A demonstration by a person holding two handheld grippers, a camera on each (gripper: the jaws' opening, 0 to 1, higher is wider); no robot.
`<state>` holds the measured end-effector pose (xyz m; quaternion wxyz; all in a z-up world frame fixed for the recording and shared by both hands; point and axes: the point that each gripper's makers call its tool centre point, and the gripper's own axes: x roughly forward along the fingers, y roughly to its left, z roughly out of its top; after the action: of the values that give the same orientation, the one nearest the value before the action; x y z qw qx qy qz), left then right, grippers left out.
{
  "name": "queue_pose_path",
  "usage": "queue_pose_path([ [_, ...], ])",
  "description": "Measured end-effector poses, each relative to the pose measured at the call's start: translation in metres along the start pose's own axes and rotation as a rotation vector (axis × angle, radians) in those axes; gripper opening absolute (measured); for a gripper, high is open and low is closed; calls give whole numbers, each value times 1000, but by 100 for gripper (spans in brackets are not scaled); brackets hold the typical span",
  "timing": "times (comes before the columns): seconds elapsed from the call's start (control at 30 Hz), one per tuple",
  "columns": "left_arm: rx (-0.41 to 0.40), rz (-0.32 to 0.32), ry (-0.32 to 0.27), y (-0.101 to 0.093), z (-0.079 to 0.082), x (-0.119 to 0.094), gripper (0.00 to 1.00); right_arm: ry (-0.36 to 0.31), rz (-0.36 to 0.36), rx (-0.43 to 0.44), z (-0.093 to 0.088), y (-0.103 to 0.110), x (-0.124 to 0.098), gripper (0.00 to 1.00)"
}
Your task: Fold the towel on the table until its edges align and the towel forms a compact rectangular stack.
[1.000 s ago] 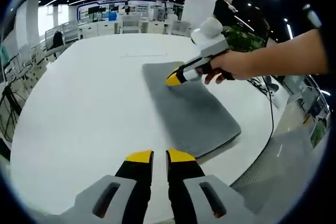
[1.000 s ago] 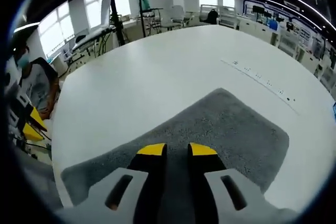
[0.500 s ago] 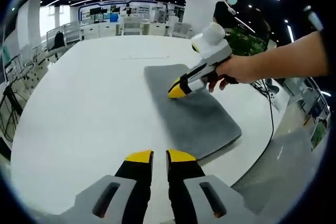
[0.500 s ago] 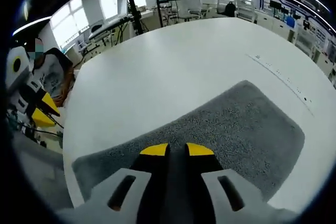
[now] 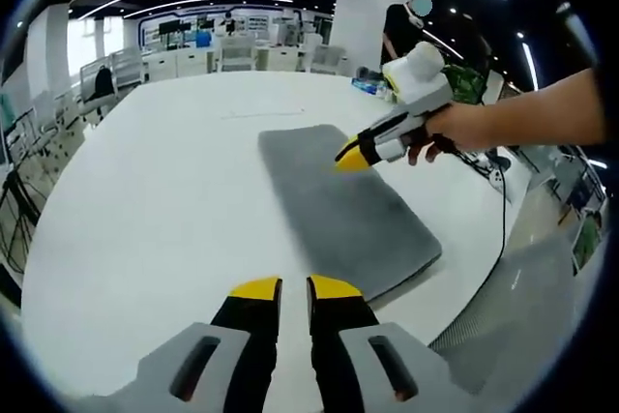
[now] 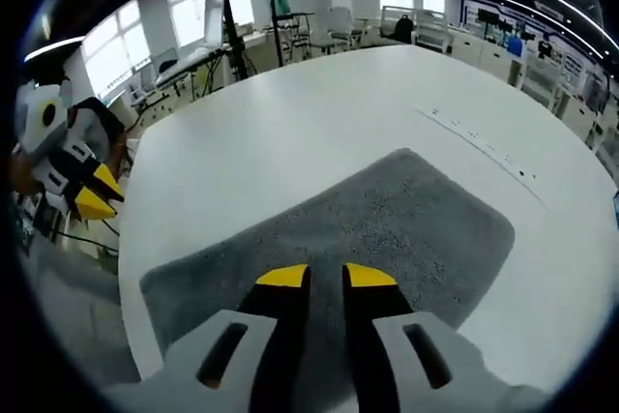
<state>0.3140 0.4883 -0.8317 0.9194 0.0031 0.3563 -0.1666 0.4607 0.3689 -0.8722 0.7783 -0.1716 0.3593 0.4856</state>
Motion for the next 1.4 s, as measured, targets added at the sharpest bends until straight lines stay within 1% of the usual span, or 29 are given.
queue_pose_path([
  [0.1,15,-7,-3,-4,3,-1,11,1,-4,-3,-5,7,-9,13],
  [0.37,43,-18,-16,-9,10,-3,12,-6,-16,14,-12,3,-21,13],
  [0.43,58,-23,-19,-11,12,-4,12,-9,-20,15,-16,6,-28,14],
  [0.47,61,-24,-22,-11,13,-4,12,-10,-19,17,-12,4,-31,14],
  [0.5,63,-25,-23,-12,13,-4,13,-11,-19,20,-13,4,-33,14],
  [0.53,64,-26,-24,-12,14,-4,13,-13,-19,25,-17,6,-36,14],
  [0.63,78,-34,-24,-15,15,-3,14,-16,-15,25,-19,8,-39,14],
  [0.7,87,-37,-23,-16,15,-1,14,-18,-18,28,-22,12,-44,14],
  [1.03,103,-47,-15,-18,21,11,14,-26,-46,87,-44,8,-58,16],
  [1.2,125,-49,-5,-16,27,22,15,-26,-71,118,-58,8,-64,16],
  [1.3,126,-53,-1,-14,29,27,16,-18,-74,121,-65,9,-64,17],
  [1.33,125,-54,1,-14,30,29,16,-14,-79,120,-66,9,-68,17],
  [1.4,133,-62,10,-13,30,33,16,-14,-85,135,-70,7,-69,17],
])
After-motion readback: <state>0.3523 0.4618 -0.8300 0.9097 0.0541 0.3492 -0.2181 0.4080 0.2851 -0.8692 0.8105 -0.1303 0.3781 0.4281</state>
